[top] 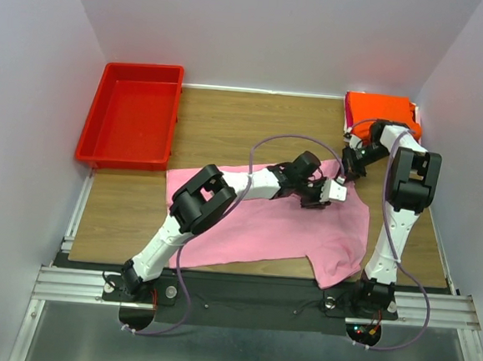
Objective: Fold and stack the t-shirts
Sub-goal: Fold the tshirt
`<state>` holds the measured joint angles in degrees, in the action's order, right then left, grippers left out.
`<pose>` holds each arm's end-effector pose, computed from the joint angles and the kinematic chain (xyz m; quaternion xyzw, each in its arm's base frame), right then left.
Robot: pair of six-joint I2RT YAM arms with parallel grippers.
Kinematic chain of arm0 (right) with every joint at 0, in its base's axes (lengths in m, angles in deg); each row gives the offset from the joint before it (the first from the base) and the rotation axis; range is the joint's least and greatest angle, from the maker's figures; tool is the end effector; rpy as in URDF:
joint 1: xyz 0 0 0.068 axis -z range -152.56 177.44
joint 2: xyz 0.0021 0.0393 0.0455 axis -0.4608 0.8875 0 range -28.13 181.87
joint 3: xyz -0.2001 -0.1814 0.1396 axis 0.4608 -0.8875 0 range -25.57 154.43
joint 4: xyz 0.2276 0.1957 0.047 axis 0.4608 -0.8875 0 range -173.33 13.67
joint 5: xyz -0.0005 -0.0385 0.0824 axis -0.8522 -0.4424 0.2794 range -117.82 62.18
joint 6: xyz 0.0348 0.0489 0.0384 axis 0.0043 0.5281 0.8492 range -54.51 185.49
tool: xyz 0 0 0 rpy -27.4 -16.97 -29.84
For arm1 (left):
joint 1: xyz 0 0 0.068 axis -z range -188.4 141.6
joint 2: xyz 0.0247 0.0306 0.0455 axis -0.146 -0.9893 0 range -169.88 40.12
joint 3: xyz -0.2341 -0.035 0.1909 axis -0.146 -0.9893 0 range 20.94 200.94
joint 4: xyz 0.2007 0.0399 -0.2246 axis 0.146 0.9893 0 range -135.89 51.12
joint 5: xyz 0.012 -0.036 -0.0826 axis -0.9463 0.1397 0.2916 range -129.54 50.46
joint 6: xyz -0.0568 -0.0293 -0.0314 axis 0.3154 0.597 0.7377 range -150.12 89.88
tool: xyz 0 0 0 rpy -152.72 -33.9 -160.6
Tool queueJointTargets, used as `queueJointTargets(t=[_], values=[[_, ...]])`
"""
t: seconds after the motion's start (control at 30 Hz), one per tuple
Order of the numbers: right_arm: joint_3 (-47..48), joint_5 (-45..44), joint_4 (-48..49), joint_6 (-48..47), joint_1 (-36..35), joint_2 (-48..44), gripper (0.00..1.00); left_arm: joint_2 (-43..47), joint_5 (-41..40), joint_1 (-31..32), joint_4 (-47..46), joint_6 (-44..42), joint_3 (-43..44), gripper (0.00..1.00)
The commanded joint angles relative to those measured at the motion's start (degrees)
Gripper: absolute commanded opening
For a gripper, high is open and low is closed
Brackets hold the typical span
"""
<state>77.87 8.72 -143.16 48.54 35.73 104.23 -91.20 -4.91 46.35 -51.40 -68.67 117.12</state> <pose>0.4899 -0.0361 0.1243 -0.0559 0.9469 0.3159 0.0220 0.3153 -0.5037 0.1577 0.7028 0.4577 -0.3224 0.4390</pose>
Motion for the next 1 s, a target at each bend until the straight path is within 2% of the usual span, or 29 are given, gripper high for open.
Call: queueJointTargets(t=[0.0,0.23,0.33,0.57,0.97], values=[[-1.2,-1.4,2.8,-1.0,0.0,-0.8,0.01,-0.5,1.1,0.8,1.7,-0.9,3.0,0.38],[-1.2,-1.6,2.7,-1.2,0.1,-1.1,0.00,-2.1,0.0,0.9,4.5,-1.9,4.7,0.38],[-1.8,-1.6,2.8,-1.3,0.1,-1.4,0.01,-2.3,-0.5,0.9,4.7,-1.8,4.7,0.33],[-2.2,-1.8,2.7,-1.8,0.1,-1.7,0.01,-0.5,0.6,0.5,4.8,-1.0,5.1,0.16],[-1.0,-2.3,2.5,-1.5,0.1,-4.6,0.01,7.9,2.7,-0.1,0.2,0.7,0.6,0.10]])
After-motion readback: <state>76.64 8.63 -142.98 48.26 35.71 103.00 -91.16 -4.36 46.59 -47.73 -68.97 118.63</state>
